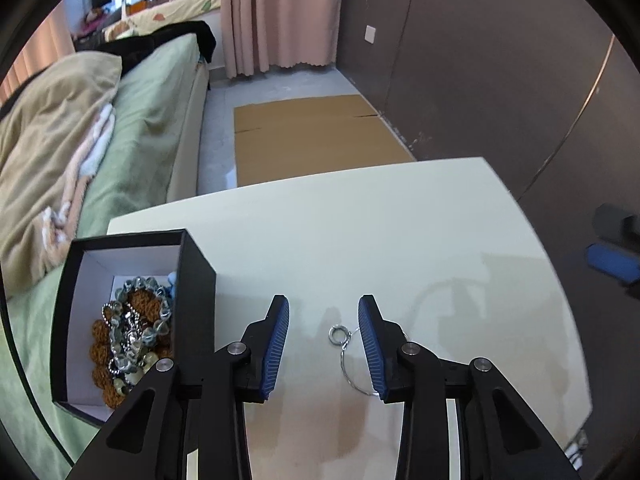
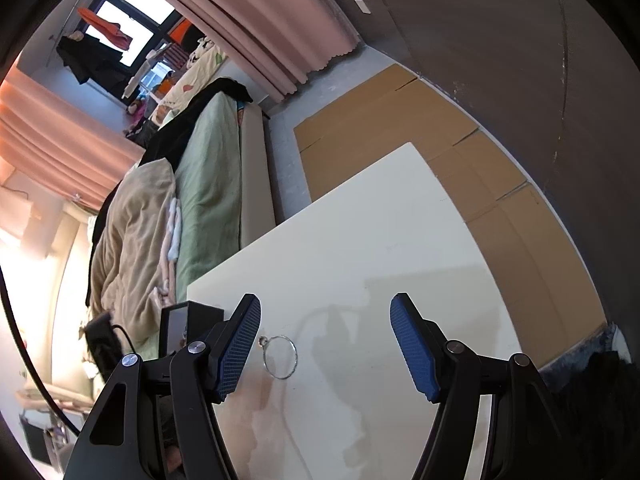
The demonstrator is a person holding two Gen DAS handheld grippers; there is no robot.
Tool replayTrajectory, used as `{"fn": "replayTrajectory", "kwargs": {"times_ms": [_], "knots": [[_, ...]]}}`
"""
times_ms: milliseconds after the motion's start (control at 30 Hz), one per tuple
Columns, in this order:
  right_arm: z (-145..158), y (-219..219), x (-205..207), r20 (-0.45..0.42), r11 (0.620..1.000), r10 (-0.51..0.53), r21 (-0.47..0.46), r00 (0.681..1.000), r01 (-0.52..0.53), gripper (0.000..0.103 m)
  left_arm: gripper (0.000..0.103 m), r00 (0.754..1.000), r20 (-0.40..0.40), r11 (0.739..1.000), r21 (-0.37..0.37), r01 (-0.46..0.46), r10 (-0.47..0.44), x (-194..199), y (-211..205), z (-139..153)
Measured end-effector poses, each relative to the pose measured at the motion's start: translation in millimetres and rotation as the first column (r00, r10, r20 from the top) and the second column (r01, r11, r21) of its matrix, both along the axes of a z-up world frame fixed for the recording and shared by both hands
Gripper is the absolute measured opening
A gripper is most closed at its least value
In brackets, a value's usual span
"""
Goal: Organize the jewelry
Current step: 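Move the left gripper to the small silver ring and grasp it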
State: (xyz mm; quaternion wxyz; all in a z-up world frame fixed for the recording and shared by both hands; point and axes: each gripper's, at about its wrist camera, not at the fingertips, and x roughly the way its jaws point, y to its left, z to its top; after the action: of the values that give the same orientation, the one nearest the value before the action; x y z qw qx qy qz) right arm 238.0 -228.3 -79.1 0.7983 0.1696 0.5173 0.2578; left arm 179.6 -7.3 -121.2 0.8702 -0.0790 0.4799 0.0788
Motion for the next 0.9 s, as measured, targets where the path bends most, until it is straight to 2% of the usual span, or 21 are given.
{"fn": "replayTrajectory", "kwargs": {"times_ms": [200, 333, 367, 500, 600, 667, 700, 833, 900], "knots": [[-2.0, -2.8, 1.1, -0.007, 1.000, 0.007, -0.007, 1.000, -0.007, 0.068, 0.038, 0.999, -0.032, 0.999, 0.038, -0.011, 0.012, 12.0, -9.1, -14.4], [-3.0, -2.2, 1.4, -0.012, 1.000, 0.017, -0.013, 1.000, -0.017, 0.068, 0.038, 0.995, -0.099, 0.997, 0.073, -0.015, 0.022, 18.4, -12.4, -29.0], [-3.2, -1.5, 1.9, -0.014, 1.000, 0.019, -0.014, 1.000, -0.019, 0.068, 0.038, 0.995, -0.095, 0.997, 0.075, -0.017, 0.024, 17.1, -12.2, -28.3], [-5.0, 0.2, 2.1, -0.025, 0.999, 0.026, -0.022, 0.999, -0.026, 0.068, 0.038, 0.993, -0.117, 0.997, 0.078, 0.019, -0.010, 12.7, -16.3, -28.7], [-6.3, 1.8, 1.5, -0.029, 0.999, 0.028, -0.029, 0.999, -0.029, 0.068, 0.037, 0.993, -0.115, 0.999, 0.041, 0.021, -0.016, 8.0, -13.7, -29.2], [-7.4, 2.8, 1.1, -0.032, 0.999, 0.029, -0.033, 0.999, -0.030, 0.068, 0.029, 0.994, -0.109, 0.999, 0.042, 0.021, -0.016, 6.4, -10.7, -29.3], [-8.2, 3.6, 1.0, -0.034, 0.999, 0.029, -0.035, 0.999, -0.030, 0.068, 0.012, 0.994, -0.106, 0.999, 0.039, 0.020, -0.016, 6.8, -9.8, -28.8], [-10.6, 7.7, 1.2, -0.040, 0.998, 0.032, -0.044, 0.999, -0.034, 0.068, 0.013, 0.996, -0.094, 0.998, -0.060, 0.002, -0.008, 4.1, 2.9, -26.5], [-11.7, 11.1, 0.4, -0.043, 0.998, 0.039, -0.049, 0.998, -0.041, 0.068, 0.013, 0.997, -0.076, 0.997, -0.081, 0.001, -0.007, 0.9, 7.6, -19.9]]}}
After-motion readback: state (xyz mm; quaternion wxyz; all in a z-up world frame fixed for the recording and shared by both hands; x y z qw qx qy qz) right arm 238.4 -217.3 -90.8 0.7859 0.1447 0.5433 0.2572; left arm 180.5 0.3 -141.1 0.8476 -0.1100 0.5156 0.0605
